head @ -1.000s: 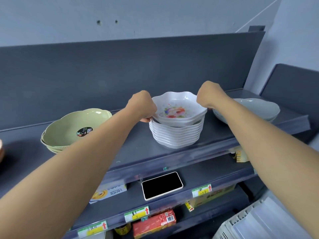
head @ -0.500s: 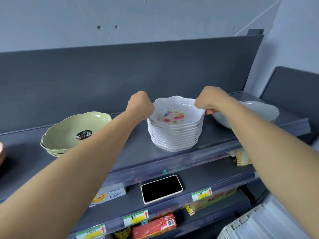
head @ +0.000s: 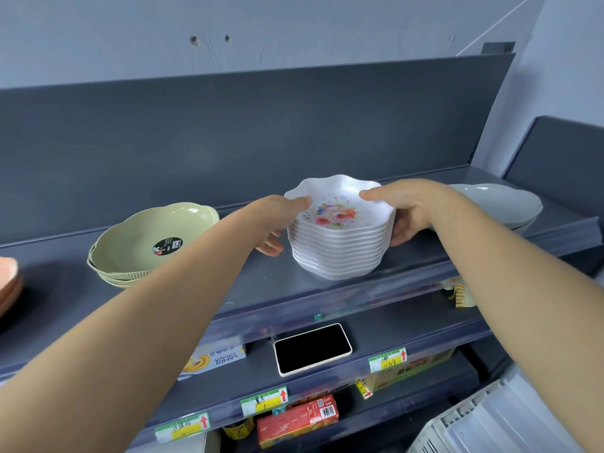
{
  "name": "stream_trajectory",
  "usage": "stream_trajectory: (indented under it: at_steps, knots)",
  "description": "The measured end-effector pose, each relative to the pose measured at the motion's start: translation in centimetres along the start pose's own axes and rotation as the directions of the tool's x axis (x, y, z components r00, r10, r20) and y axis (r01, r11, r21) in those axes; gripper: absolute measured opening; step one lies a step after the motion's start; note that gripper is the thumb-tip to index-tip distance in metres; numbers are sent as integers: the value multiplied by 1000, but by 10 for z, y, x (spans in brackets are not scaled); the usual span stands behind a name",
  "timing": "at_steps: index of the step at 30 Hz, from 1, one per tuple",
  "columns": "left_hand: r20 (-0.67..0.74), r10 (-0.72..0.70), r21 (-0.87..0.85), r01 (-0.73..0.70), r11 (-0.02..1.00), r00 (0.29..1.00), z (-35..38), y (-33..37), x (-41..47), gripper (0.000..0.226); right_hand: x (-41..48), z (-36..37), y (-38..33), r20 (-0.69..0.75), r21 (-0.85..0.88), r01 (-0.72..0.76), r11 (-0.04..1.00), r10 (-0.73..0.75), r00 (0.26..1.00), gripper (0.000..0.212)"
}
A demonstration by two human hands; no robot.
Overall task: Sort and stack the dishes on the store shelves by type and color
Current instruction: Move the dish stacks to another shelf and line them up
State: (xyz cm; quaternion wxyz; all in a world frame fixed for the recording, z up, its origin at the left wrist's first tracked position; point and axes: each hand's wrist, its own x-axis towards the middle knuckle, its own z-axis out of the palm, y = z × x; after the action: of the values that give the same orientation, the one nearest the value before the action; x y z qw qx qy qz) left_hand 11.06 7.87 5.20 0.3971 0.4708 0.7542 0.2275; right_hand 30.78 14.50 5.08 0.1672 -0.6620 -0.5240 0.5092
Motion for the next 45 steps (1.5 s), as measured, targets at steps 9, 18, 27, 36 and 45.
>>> stream_trajectory:
  at_steps: [9, 18, 27, 36, 45]
  knots:
    - [177, -32, -337, 91, 937, 984, 15, -4, -8, 36, -3, 2, 2, 90, 55, 31, 998, -36, 995, 50]
    - [57, -32, -401, 52, 915, 998, 25, 3, -19, 24, -17, 4, 4, 60, 69, 52, 996, -57, 997, 44]
    - [59, 124, -315, -99, 944, 991, 16, 19, -24, 19, -55, -6, 4, -101, 138, 109, 984, -96, 990, 41]
    - [278, 317, -258, -248, 934, 907, 30, 34, -44, 16, -121, -5, 42, -334, 359, 46, 932, 83, 939, 46]
    - [579, 425, -239, -354, 904, 695, 97, 45, -92, 19, -211, -8, 117, -506, 538, -7, 843, 330, 797, 44]
